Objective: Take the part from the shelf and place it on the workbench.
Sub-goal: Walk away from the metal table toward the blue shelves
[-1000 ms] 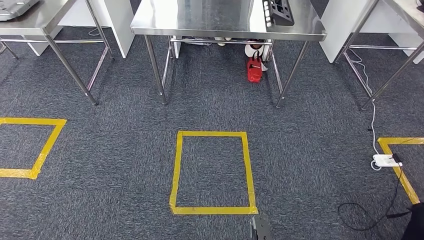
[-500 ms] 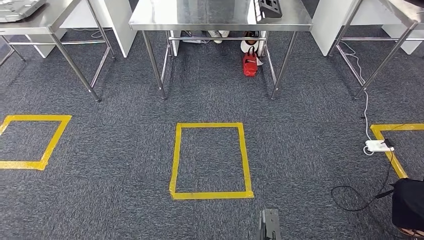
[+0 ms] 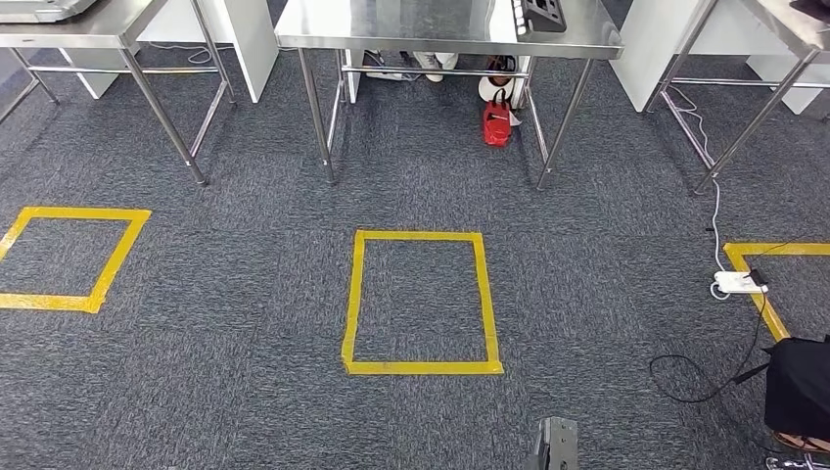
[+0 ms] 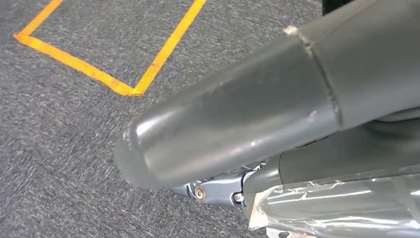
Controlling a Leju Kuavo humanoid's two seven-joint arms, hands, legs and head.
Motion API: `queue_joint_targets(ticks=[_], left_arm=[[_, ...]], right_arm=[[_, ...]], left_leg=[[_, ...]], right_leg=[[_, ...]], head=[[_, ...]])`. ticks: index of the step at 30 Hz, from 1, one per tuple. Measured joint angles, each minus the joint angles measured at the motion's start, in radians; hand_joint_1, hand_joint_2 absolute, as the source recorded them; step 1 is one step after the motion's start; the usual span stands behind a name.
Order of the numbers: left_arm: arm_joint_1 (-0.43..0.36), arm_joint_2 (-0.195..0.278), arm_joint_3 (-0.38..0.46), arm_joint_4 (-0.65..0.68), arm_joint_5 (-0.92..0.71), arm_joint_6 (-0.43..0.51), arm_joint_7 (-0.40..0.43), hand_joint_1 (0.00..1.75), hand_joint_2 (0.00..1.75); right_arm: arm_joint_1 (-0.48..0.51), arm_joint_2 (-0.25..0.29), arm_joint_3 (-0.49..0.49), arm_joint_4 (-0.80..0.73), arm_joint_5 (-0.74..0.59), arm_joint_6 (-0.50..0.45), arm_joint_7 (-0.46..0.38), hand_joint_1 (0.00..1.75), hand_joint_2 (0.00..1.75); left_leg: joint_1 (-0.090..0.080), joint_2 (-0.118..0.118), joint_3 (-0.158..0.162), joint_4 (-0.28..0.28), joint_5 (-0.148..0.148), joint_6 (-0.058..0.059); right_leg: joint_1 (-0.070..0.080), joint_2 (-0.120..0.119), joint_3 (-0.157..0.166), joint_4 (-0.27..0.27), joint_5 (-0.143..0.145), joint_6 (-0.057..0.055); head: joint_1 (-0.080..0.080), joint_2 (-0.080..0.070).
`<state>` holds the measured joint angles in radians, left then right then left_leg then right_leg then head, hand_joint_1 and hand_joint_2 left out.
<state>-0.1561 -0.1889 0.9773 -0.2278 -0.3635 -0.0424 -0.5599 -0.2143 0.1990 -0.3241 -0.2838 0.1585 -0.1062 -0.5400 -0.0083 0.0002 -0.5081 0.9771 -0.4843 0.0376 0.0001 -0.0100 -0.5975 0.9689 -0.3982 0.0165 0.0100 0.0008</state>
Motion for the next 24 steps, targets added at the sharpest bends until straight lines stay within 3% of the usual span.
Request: queue_joint_targets(ticks=[4, 19, 22, 24], left_arm=[[-0.001, 0.001, -0.015, 0.000, -0.014, 0.015, 0.015, 0.00, 0.00], [-0.001, 0.002, -0.037, 0.000, -0.022, 0.031, 0.030, 0.00, 0.00], [0.001, 0.003, -0.038, 0.000, -0.019, 0.033, 0.031, 0.00, 0.00], [0.003, 0.002, -0.039, 0.001, -0.016, 0.033, 0.031, 0.00, 0.00]], right_arm=[[0.003, -0.007, -0.010, 0.000, -0.013, -0.002, 0.003, 0.00, 0.00], [0.019, -0.018, -0.029, 0.000, -0.034, -0.002, 0.004, 0.00, 0.00], [0.022, -0.018, -0.033, 0.000, -0.047, 0.000, 0.007, 0.00, 0.00], [0.026, -0.018, -0.038, 0.000, -0.053, 0.003, 0.007, 0.00, 0.00]], left_leg=[[-0.005, 0.002, -0.008, 0.002, 0.007, 0.005], [-0.004, 0.002, -0.015, 0.002, 0.010, 0.002], [-0.006, 0.002, -0.017, 0.005, 0.012, 0.007], [0.004, 0.007, -0.015, -0.006, 0.024, 0.016]], right_leg=[[-0.005, 0.001, 0.000, -0.002, 0.018, 0.011], [-0.005, 0.001, -0.008, -0.002, 0.019, 0.011], [-0.013, 0.002, -0.006, -0.006, 0.026, 0.021], [-0.015, 0.005, -0.013, 0.001, 0.021, 0.028]], head=[[0.000, 0.000], [-0.001, 0.000], [-0.001, 0.000], [-0.001, 0.000]])
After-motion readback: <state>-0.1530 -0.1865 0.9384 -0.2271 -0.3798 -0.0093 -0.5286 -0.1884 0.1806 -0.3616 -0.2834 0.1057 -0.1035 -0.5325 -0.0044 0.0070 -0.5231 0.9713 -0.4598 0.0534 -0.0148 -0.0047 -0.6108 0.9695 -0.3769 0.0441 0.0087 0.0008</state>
